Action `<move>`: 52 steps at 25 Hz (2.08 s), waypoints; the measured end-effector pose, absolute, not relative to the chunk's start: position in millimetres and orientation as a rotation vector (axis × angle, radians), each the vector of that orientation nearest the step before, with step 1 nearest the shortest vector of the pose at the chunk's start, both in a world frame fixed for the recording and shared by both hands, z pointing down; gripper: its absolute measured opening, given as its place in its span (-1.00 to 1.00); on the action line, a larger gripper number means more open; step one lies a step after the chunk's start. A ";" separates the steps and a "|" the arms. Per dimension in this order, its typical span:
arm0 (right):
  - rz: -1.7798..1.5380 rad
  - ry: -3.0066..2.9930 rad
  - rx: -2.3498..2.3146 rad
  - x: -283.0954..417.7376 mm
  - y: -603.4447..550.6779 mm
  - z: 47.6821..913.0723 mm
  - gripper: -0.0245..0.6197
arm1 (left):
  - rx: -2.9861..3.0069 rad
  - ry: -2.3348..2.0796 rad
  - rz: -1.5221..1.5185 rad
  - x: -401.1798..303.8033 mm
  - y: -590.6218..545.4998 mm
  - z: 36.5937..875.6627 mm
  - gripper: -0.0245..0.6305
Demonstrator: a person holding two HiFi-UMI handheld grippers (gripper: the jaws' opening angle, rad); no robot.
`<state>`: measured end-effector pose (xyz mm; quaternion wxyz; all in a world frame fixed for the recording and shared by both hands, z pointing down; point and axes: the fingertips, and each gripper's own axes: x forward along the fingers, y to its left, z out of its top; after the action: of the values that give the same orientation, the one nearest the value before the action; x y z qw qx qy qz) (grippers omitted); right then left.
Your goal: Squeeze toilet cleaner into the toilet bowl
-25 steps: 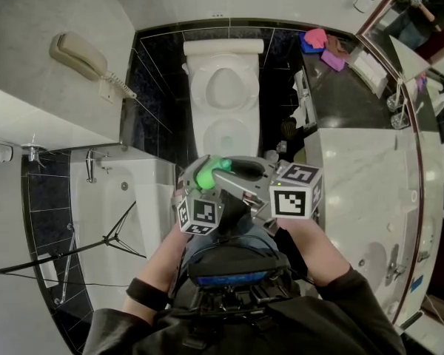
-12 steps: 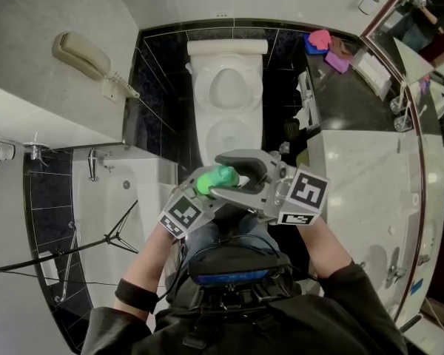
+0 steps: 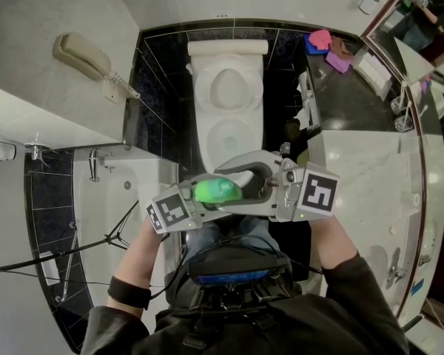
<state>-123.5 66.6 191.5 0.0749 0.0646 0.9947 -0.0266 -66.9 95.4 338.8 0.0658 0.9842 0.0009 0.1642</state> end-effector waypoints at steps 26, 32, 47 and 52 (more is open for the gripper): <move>-0.681 2.975 -0.222 -113.9 33.5 253.4 -0.43 | 2.882 -0.969 0.833 -93.9 30.5 405.8 -0.33; -0.971 2.942 -0.365 -113.0 27.6 271.1 -0.43 | 2.850 -1.302 0.958 -111.2 9.6 414.5 -0.33; -1.202 2.906 -0.515 -115.2 24.0 280.8 -0.41 | 2.791 -1.441 1.032 -125.2 4.4 418.6 -0.33; -0.990 2.945 -0.488 -116.6 20.4 267.8 -0.20 | 2.815 -1.253 0.900 -114.1 11.1 412.8 -0.33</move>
<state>-116.6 20.4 267.8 -0.0018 -0.1550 0.9365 -0.3147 -114.1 11.1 412.8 -0.0343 0.8765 -0.3901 0.2802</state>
